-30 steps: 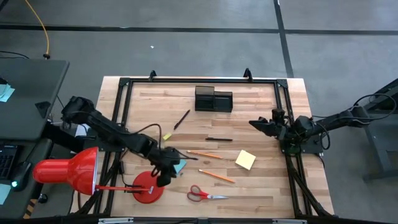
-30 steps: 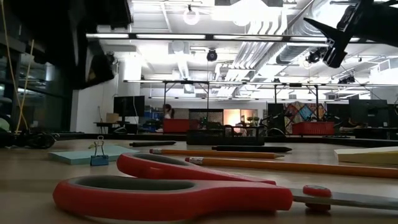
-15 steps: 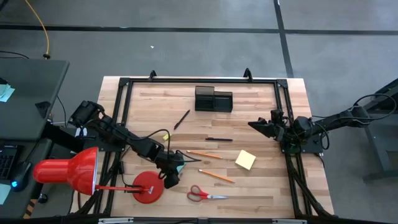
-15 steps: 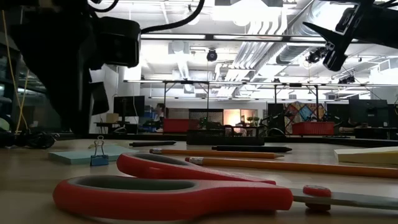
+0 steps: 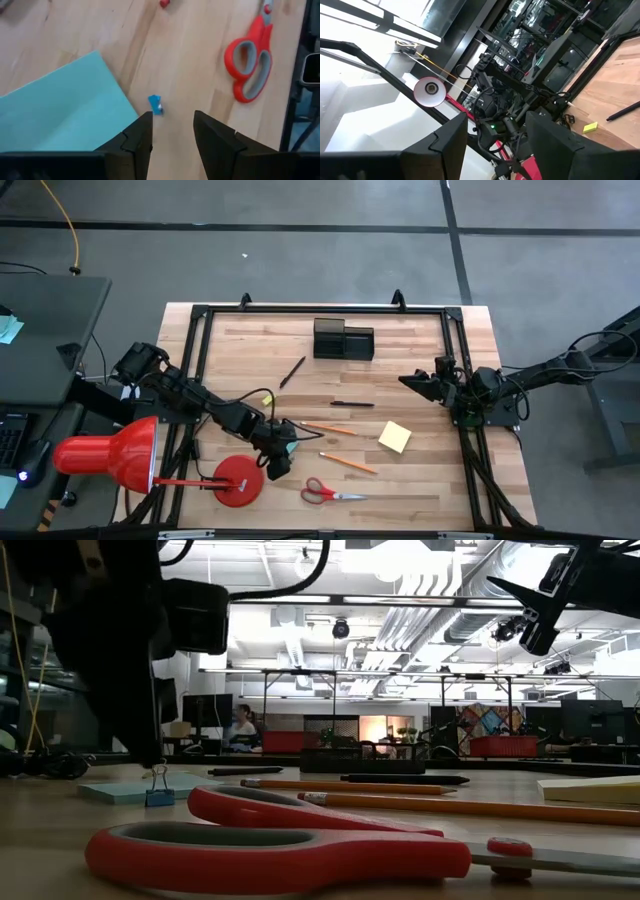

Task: Pick and place office supplies into organizer
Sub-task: Put the blue binder clip in the black desk organizer

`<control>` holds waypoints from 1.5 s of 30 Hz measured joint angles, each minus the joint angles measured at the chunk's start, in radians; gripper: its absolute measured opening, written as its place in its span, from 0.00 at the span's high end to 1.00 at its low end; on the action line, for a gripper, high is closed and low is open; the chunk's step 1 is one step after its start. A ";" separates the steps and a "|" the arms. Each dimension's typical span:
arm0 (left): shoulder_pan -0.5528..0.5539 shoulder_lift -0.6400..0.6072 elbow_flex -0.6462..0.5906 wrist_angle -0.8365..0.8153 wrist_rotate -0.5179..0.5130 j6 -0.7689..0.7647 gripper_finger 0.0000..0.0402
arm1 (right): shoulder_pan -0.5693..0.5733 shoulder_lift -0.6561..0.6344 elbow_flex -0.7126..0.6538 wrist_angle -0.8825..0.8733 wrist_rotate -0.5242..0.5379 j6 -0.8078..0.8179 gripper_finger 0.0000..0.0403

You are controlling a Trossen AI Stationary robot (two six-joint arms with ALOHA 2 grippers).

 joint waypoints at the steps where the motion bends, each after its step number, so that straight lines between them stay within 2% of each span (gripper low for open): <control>1: 0.000 0.007 0.001 0.005 -0.004 0.000 0.67 | 0.000 0.000 0.000 0.000 0.000 0.000 0.52; 11: 0.000 0.038 0.001 0.028 -0.026 -0.019 0.69 | 0.000 0.000 0.000 -0.002 -0.008 0.000 0.52; 23: 0.000 0.081 0.000 0.066 0.008 -0.042 0.71 | 0.000 0.000 0.000 -0.027 -0.016 0.000 0.52; 29: 0.000 0.093 0.001 0.078 0.010 -0.069 0.79 | 0.000 0.000 0.000 -0.046 -0.019 0.008 0.52; 36: 0.000 0.094 0.000 0.086 -0.007 -0.083 0.98 | 0.000 0.000 -0.001 -0.048 -0.019 0.008 0.52; 41: 0.006 0.094 0.000 0.101 -0.006 -0.098 0.97 | 0.000 0.000 -0.001 -0.055 -0.019 0.008 0.52; 45: 0.014 0.094 0.000 0.178 -0.004 -0.098 0.99 | 0.000 0.000 -0.001 -0.058 -0.019 0.007 0.52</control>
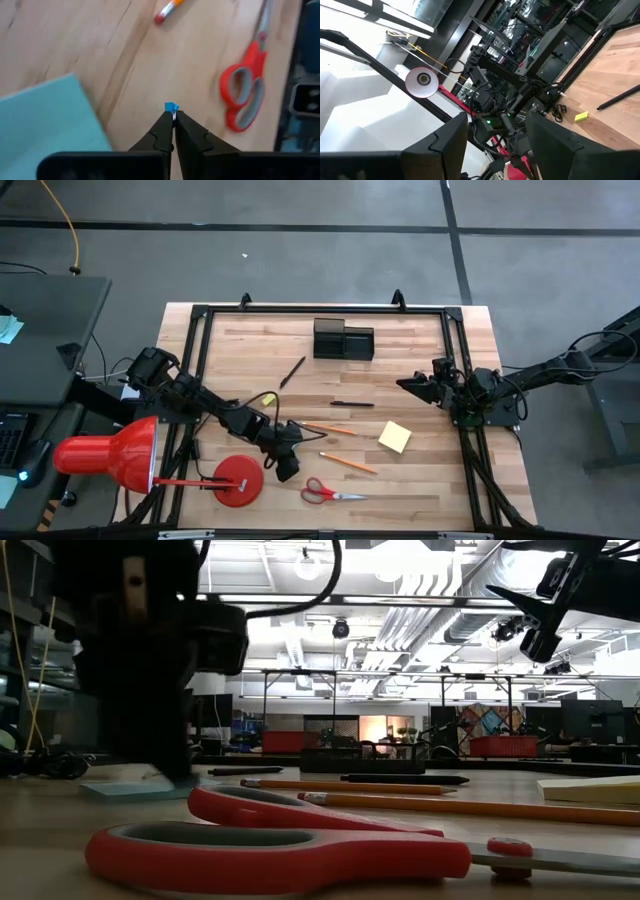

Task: Pick and place office supplies into organizer
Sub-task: Put the blue binder clip in the black desk organizer

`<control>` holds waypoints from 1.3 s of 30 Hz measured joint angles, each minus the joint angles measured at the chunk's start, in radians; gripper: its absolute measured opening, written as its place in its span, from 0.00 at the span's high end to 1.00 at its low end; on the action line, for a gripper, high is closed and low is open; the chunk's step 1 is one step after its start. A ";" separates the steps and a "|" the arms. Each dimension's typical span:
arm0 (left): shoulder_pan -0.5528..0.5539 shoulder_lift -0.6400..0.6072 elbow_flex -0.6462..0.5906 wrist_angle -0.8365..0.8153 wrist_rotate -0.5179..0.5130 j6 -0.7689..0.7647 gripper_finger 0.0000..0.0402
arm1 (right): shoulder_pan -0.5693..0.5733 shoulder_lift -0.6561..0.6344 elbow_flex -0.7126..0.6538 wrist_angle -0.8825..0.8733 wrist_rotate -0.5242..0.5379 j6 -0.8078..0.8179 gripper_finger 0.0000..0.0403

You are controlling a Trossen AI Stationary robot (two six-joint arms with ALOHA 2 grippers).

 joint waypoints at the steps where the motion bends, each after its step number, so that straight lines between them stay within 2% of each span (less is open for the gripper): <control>1: 0.006 0.000 0.000 0.014 -0.004 0.000 0.98 | 0.000 0.000 0.000 -0.001 0.000 0.000 0.52; 8: 0.070 -0.006 0.000 0.145 -0.028 -0.001 0.99 | 0.000 0.000 0.000 -0.003 0.000 0.001 0.52; 14: 0.171 -0.010 0.000 0.313 -0.030 0.049 1.00 | 0.000 0.000 0.000 -0.003 -0.001 0.020 0.52; 26: 0.457 -0.093 0.001 0.280 -0.143 0.189 1.00 | 0.000 0.000 0.001 0.006 -0.004 0.020 0.52; 35: 0.642 -0.093 0.000 0.308 -0.179 0.203 1.00 | 0.001 0.000 0.001 0.005 0.005 0.017 0.52; 39: 0.707 -0.091 0.000 0.308 -0.179 0.231 1.00 | 0.001 0.000 0.002 -0.002 0.042 0.016 0.52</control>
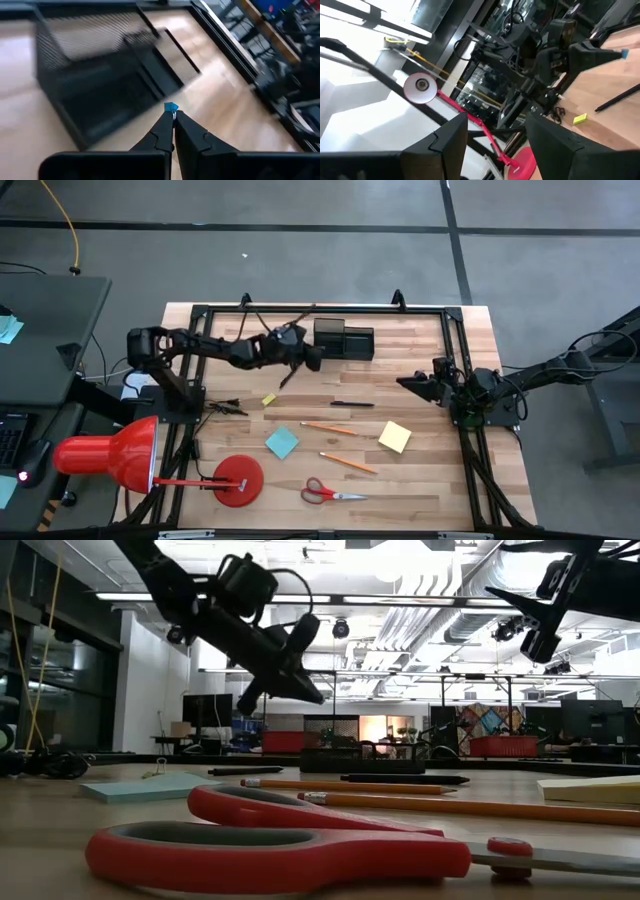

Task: Pick and place office supplies into organizer
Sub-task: Put the blue binder clip in the black desk organizer

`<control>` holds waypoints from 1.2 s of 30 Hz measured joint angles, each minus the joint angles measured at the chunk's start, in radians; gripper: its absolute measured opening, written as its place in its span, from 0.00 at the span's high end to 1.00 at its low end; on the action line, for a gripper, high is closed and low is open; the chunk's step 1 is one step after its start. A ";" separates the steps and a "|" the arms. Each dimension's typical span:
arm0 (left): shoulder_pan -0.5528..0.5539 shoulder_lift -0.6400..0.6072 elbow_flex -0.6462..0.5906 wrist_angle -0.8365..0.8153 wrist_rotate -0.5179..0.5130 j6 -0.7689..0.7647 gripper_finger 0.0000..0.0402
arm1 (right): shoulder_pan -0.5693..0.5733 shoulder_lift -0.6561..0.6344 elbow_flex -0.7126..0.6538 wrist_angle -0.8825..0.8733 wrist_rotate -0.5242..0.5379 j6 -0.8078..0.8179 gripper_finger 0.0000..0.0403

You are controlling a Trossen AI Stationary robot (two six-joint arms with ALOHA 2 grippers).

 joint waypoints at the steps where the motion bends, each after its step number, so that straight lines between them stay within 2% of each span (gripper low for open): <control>1: 0.012 0.007 0.000 0.007 0.000 0.008 1.00 | 0.000 0.000 0.000 -0.010 0.013 0.000 0.52; 7: 0.046 0.064 0.031 -0.011 0.069 0.035 1.00 | 0.000 0.000 0.000 -0.055 0.098 -0.015 0.52; 12: 0.044 0.114 0.098 -0.005 0.071 0.039 1.00 | 0.000 0.000 0.000 -0.054 0.138 -0.021 0.52; 18: 0.046 0.174 0.198 -0.075 0.047 0.094 1.00 | 0.000 0.000 0.000 -0.062 0.140 -0.026 0.52; 24: 0.045 0.232 0.279 -0.167 0.088 0.148 1.00 | 0.000 0.000 0.001 -0.062 0.140 -0.026 0.52; 36: 0.046 0.239 0.286 -0.239 0.040 0.172 0.99 | 0.000 0.000 0.001 -0.065 0.139 -0.026 0.52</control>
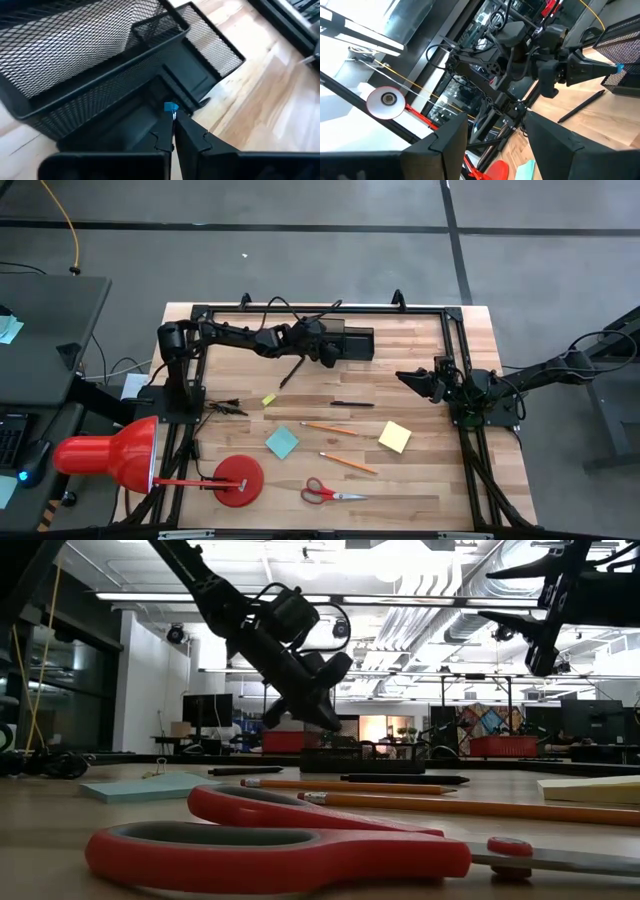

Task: Pick and place office supplies into organizer
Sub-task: Put the blue binder clip in the black desk organizer, then put the pink binder clip in the black desk organizer

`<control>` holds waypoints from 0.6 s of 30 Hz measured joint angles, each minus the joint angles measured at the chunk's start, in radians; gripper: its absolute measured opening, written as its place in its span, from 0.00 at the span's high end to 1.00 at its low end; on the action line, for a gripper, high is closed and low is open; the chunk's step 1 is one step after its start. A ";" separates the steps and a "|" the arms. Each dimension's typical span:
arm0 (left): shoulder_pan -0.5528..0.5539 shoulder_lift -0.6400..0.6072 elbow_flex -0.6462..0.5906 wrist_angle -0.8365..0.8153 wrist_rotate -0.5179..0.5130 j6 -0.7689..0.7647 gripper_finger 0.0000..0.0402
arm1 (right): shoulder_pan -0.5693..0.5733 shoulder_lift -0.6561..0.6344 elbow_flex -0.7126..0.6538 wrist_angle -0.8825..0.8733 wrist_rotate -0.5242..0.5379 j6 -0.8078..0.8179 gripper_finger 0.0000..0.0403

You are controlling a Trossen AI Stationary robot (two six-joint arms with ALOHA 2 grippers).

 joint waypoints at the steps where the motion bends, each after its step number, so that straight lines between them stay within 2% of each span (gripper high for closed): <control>1: -0.001 0.000 0.000 -0.003 -0.013 0.009 0.99 | 0.000 0.000 0.000 -0.004 0.000 0.000 0.52; 7: 0.000 0.000 0.000 0.000 -0.073 0.033 0.94 | 0.000 0.000 0.000 -0.013 0.000 0.000 0.52; 15: 0.000 -0.001 0.000 -0.006 -0.074 0.018 0.88 | 0.000 0.000 0.000 -0.019 0.000 0.010 0.52; 18: 0.013 -0.001 0.000 -0.007 -0.018 0.022 0.83 | 0.000 0.000 0.000 -0.021 0.000 0.009 0.52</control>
